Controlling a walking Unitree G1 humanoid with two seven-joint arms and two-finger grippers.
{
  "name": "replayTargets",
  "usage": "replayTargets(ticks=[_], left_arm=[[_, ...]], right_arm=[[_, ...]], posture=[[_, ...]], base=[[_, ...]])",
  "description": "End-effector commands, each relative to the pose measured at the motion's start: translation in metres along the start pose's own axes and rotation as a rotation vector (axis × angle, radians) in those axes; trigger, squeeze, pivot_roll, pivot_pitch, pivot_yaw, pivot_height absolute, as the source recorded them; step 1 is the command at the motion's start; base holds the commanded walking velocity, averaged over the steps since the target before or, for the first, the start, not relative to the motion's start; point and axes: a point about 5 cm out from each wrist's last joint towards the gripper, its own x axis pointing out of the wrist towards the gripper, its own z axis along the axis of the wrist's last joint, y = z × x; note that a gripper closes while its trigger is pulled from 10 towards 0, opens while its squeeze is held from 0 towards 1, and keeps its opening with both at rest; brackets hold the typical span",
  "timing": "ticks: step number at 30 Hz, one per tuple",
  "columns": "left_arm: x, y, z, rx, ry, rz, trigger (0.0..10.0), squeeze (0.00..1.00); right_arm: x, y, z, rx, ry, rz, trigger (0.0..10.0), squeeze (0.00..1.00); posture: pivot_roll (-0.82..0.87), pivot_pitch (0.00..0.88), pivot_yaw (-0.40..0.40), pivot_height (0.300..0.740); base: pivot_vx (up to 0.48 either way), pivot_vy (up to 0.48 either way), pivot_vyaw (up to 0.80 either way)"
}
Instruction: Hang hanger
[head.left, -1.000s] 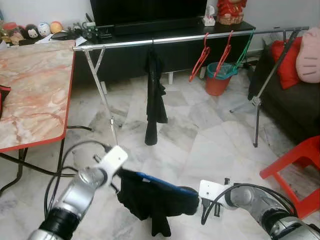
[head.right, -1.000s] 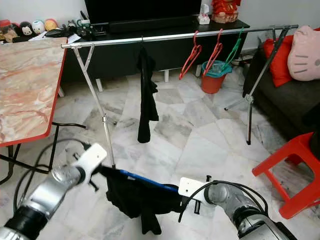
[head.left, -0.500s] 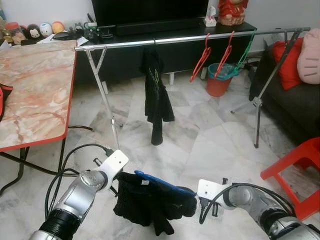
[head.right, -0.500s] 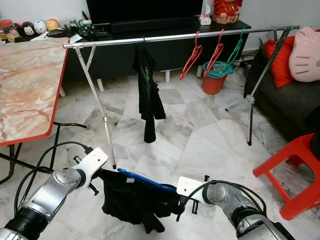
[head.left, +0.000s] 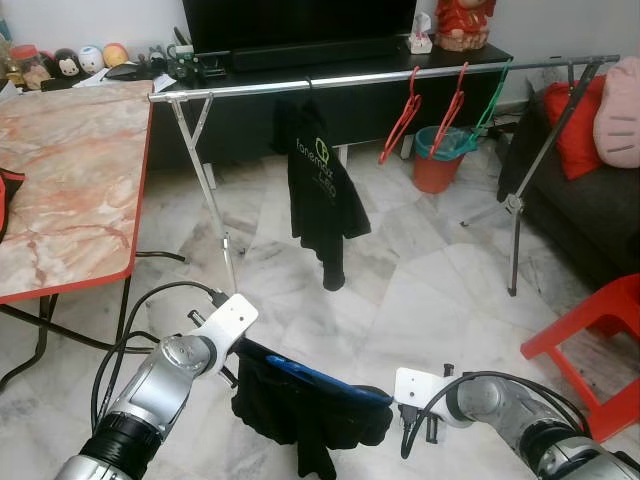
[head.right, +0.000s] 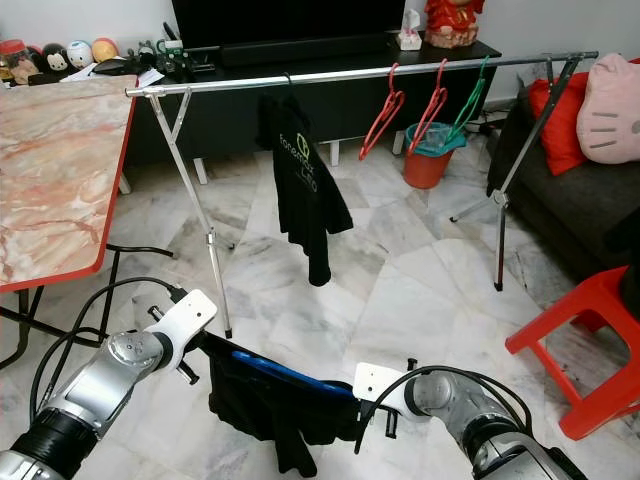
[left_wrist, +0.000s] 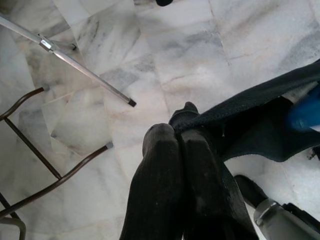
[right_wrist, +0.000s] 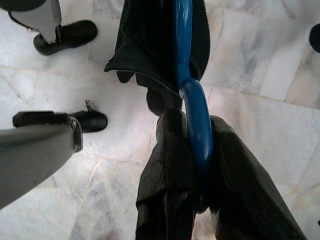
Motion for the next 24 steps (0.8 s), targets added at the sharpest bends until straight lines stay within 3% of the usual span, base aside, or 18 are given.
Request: replayTargets(ticks=[1,9,24], left_arm=[[-0.004,0.010,0.008,0.014,-0.017,0.032,10.0,0.00],[-0.010,0.009,0.020,0.007,-0.063,-0.003,10.0,0.00],[-0.010,-0.004,0.013,0.057,-0.022,-0.076,10.0,0.00]], right_arm=[[0.000,0.002,-0.004,0.005,0.019,0.002,0.0,0.00],[0.002,0.004,-0.007,0.027,0.043,-0.024,0.0,0.00],[-0.001,-0.007,-0.002,0.049,0.016,-0.097,0.0,0.00]], posture=[[0.02,0.000,-0.009,0.740],[0.03,0.000,-0.013,0.740],[0.02,0.000,-0.012,0.740]], base=[[0.000,0.000,0.00],[0.000,0.000,0.00],[0.000,0.000,0.00]])
